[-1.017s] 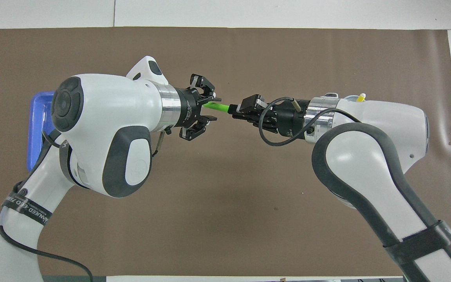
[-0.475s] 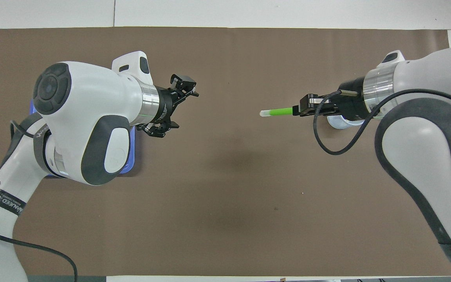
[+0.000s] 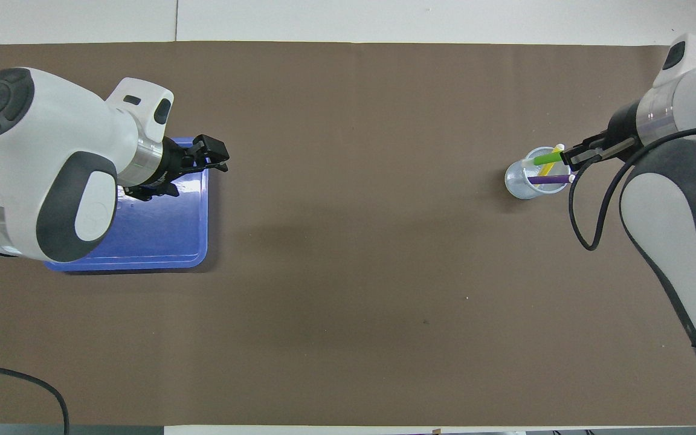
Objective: Transfer and insert pens with both arms
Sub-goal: 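Insert the green pen into the clear cup with the right gripper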
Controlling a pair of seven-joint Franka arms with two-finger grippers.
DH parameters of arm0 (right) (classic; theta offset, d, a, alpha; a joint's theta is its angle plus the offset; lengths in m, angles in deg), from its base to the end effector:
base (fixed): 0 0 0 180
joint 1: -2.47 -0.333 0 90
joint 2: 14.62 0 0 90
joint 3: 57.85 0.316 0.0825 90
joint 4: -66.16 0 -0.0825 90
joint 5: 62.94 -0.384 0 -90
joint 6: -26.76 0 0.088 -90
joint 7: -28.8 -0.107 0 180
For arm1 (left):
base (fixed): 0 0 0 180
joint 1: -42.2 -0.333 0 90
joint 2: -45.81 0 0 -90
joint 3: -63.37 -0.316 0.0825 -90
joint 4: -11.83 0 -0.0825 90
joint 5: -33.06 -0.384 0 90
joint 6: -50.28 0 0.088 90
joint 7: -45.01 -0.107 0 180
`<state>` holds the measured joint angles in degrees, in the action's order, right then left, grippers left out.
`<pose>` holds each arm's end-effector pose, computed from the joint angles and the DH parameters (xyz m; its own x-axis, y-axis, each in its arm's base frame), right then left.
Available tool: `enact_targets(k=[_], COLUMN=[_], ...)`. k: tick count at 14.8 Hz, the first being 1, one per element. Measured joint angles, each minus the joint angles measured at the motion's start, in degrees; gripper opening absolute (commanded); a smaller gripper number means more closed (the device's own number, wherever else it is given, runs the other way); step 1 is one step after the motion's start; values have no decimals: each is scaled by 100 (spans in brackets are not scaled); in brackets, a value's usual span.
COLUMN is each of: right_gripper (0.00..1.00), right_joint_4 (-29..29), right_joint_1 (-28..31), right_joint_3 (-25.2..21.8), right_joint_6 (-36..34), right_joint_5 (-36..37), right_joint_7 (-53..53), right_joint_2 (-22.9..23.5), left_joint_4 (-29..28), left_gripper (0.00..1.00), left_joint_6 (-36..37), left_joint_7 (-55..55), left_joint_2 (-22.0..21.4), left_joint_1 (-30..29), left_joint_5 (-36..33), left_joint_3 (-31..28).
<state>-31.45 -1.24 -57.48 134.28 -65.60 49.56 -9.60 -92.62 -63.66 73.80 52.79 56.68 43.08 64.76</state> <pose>0.5976 0.0460 0.5381 0.9086 0.4066 0.0957 0.4096 -0.9122 -0.0128 0.5751 -0.1742 0.4710 0.9573 0.2852 -0.0462 0.2889 -0.9434 0.1627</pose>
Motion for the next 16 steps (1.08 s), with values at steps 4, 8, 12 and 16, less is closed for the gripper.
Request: enact_targets(k=[4, 8, 12, 16], right_gripper=[0, 14, 100, 100], right_joint_4=[-382, -839, -919, -685], right_joint_1=[92, 294, 293, 293], right_joint_3=[0, -5, 10, 7], right_joint_6=[256, 676, 721, 401], right_joint_5=[148, 153, 153, 153], right_joint_7=[227, 437, 437, 437], right_joint_2=[61, 61, 48, -62], left_joint_4=[-2, 71, 667, 1194], left_gripper=[100, 100, 100, 100], left_joint_6=[451, 912, 1661, 2479], left_joint_7=[-1218, -1822, -2018, -2282], left_joint_2=[-291, -651, -758, -772], left_joint_1=[-632, -983, -1008, -1147], left_joint_5=[-9, -349, -634, -637], left_joint_3=[-14, -22, -19, -18])
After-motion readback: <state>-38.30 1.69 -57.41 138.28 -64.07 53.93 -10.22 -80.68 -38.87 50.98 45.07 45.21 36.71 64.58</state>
